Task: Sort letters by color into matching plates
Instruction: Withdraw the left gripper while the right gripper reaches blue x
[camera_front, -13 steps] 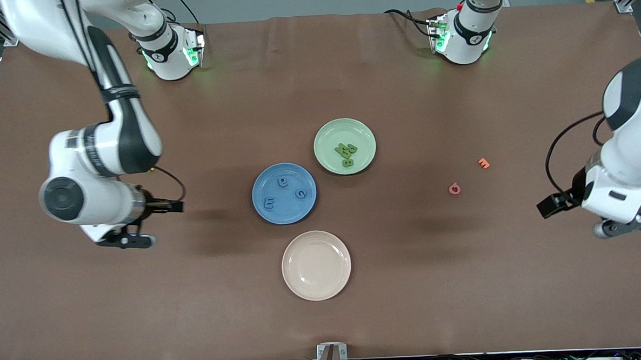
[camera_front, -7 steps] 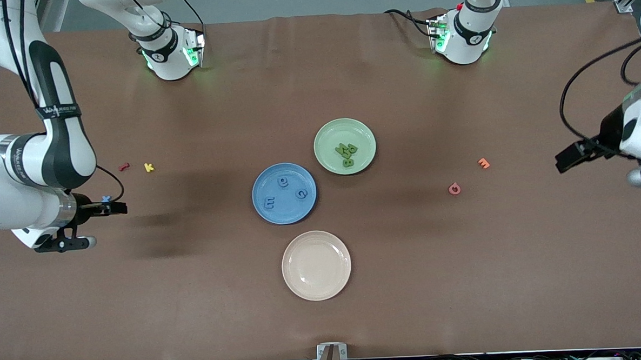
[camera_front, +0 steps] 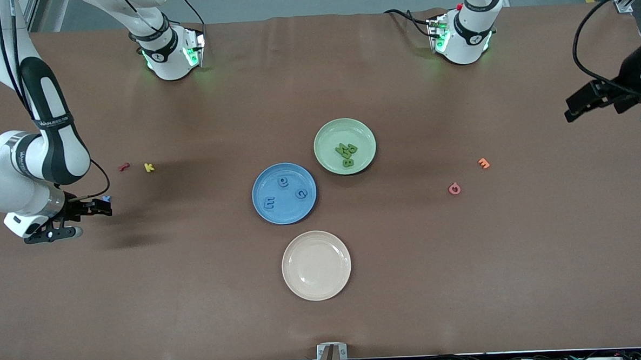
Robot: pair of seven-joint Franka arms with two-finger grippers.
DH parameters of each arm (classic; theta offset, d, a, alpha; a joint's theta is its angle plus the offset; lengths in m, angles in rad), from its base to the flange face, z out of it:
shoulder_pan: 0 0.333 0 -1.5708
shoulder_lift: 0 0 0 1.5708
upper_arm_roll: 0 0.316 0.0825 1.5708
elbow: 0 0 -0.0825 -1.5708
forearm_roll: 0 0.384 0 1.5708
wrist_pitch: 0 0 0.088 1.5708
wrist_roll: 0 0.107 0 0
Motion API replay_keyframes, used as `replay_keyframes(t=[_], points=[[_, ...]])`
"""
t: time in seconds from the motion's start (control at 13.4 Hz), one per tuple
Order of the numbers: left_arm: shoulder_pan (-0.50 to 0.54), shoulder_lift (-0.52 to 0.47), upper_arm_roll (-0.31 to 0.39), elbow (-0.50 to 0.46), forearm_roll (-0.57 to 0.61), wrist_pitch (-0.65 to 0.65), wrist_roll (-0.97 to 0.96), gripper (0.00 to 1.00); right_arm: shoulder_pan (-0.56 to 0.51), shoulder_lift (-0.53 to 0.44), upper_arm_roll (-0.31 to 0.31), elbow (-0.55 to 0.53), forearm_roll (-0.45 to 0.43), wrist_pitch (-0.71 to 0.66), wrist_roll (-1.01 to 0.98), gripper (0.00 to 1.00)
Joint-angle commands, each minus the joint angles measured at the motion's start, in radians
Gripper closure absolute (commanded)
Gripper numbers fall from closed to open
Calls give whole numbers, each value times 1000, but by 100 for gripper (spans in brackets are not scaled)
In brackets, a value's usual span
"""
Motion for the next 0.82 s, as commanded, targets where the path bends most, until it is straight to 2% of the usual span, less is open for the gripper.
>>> replay_keyframes(t=[0.0,0.22,0.75], points=[[-62,-98,18,-113,-11,2,14,0,-44,-33,20,-87,-26,81,-28,0],[-68,-131,31,-128,-10,-16,14,0,-62,-24,15,-96,-26,93,-28,0],[-53,-109,40,-114,4,-15,14,0,-85,5,17,-149,-26,125,-28,2]])
